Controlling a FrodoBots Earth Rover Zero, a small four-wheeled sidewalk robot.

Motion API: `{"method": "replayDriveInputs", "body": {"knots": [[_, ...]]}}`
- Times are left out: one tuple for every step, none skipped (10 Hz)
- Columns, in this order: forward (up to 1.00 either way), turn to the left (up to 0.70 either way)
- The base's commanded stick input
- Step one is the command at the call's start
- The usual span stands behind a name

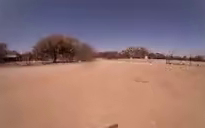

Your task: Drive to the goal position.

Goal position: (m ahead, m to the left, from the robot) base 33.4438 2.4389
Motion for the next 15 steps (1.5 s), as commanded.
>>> {"method": "replayDriveInputs", "body": {"knots": [[1.0, 0.0], [1.0, 0.0], [1.0, 0.0], [1.0, 0.0], [1.0, 0.0], [1.0, 0.0], [1.0, 0.0], [1.0, 0.0], [1.0, 0.0], [1.0, 0.0], [1.0, 0.0], [1.0, 0.0], [1.0, 0.0], [1.0, 0.0], [1.0, 0.0]]}}
